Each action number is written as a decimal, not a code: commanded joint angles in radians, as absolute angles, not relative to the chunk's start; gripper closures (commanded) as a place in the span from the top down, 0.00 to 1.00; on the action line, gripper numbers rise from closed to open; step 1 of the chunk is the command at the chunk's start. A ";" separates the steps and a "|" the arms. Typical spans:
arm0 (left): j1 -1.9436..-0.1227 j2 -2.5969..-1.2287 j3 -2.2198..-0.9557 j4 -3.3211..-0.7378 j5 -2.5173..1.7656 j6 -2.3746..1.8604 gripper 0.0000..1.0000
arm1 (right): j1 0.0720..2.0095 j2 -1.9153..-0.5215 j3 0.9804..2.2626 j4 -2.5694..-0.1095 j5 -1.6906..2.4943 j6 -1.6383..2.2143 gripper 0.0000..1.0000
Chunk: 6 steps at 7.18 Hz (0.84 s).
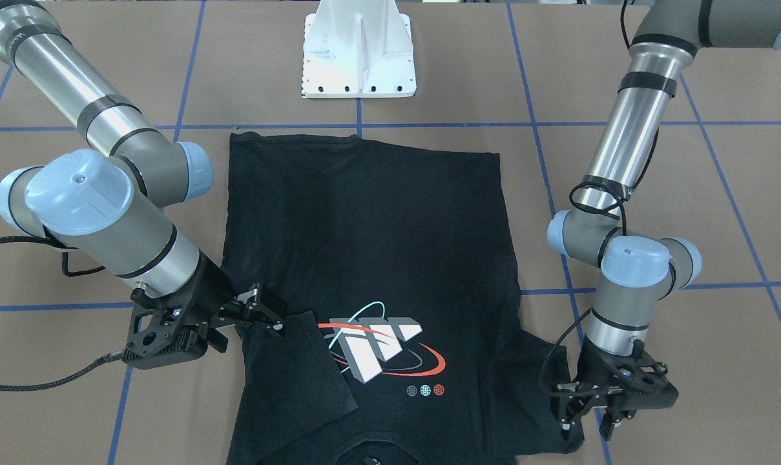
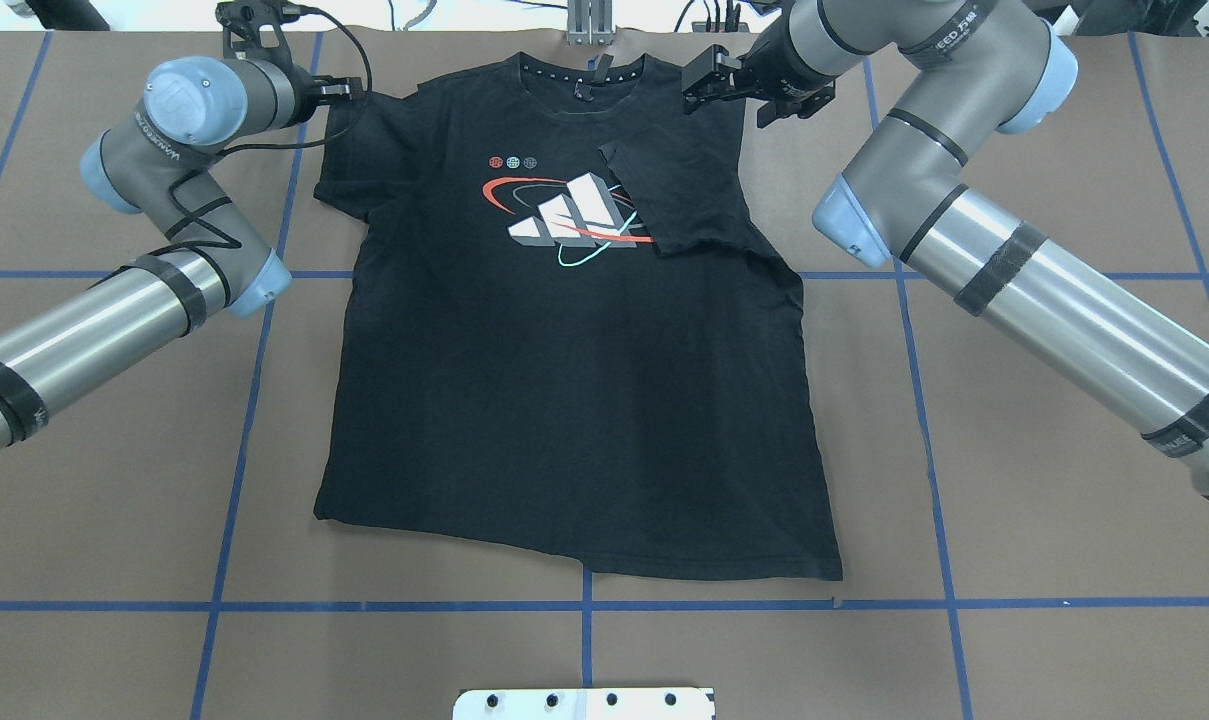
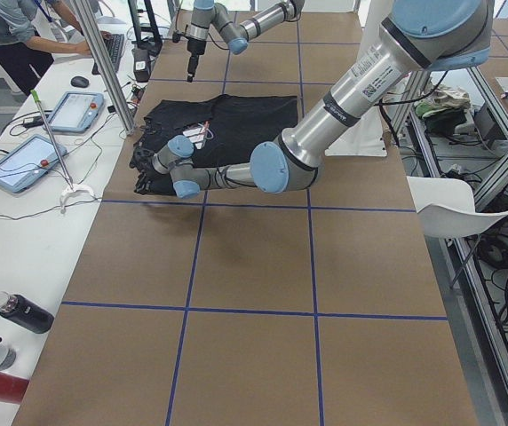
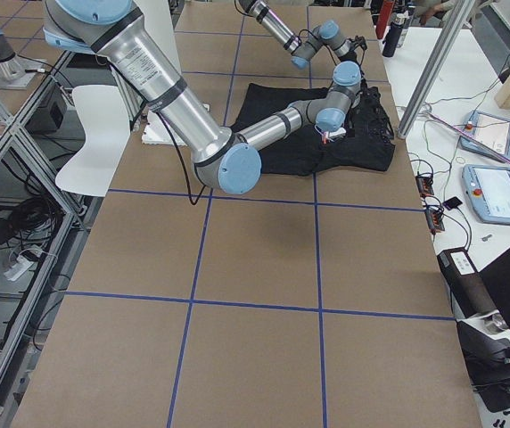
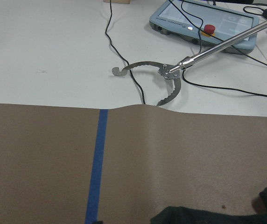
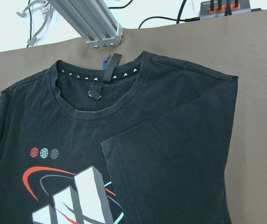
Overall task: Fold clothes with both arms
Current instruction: 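Release the sleeve with the right gripper while the left arm reaches toward the shirt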
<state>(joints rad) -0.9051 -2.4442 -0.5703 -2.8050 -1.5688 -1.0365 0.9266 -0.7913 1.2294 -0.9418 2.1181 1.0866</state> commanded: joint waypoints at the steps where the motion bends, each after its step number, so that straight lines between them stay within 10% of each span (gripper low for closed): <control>1: -0.905 -2.464 -0.540 -2.806 -1.568 -1.035 0.67 | 0.927 -0.793 1.227 -0.942 2.117 1.086 1.00; 6: -0.891 -2.465 -0.526 -2.806 -1.568 -1.035 0.65 | 0.923 -0.796 1.227 -0.942 2.115 1.085 1.00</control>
